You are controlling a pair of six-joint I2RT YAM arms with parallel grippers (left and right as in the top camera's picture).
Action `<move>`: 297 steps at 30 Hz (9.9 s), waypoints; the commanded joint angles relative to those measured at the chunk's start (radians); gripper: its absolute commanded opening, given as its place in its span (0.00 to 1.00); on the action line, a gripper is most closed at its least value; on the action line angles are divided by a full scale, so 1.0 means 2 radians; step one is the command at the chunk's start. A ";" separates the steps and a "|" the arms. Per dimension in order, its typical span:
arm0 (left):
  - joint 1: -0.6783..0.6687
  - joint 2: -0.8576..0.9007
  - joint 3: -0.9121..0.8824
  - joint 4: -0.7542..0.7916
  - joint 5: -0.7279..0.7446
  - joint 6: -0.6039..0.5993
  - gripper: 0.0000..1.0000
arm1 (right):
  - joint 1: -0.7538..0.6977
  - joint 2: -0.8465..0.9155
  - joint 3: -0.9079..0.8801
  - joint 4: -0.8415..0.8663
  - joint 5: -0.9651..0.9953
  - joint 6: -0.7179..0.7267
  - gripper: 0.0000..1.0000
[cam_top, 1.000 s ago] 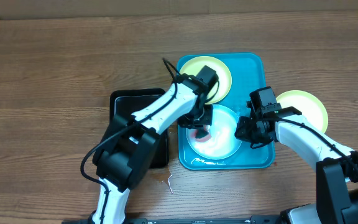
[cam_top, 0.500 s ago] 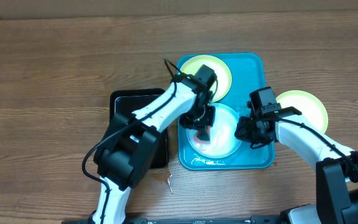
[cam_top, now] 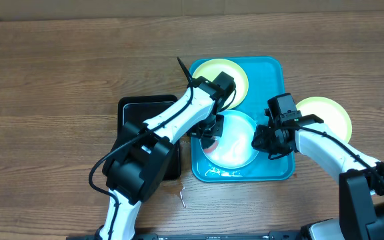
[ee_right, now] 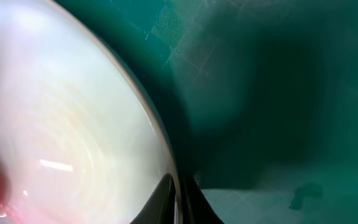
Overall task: Clean dirty plates on tray and stack at the side
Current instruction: 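Scrub the white plate with the sponge in the left gripper, then return sponge to black tray with left gripper and release, then lift white plate with right gripper and tilt it over black tray, then carry white plate right and stack it on the yellow plate, then slide remaining yellow plate toward tray center with right gripper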
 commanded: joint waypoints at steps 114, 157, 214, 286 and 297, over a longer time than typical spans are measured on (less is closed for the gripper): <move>0.171 -0.168 -0.090 -0.043 -0.053 0.005 0.63 | -0.001 -0.002 0.015 -0.029 0.030 -0.017 0.04; 0.359 -0.242 0.085 -0.166 -0.053 0.028 1.00 | 0.437 0.016 0.294 -0.057 0.611 -0.070 0.04; 0.359 -0.242 0.085 -0.167 -0.053 0.028 1.00 | 0.519 0.016 0.294 -0.040 0.731 -0.117 0.04; 0.359 -0.242 0.085 -0.166 -0.053 0.028 1.00 | -0.007 0.057 0.213 0.096 0.082 -0.094 0.55; 0.359 -0.242 0.085 -0.166 -0.053 0.028 1.00 | -0.006 0.210 0.213 0.218 0.072 -0.094 0.48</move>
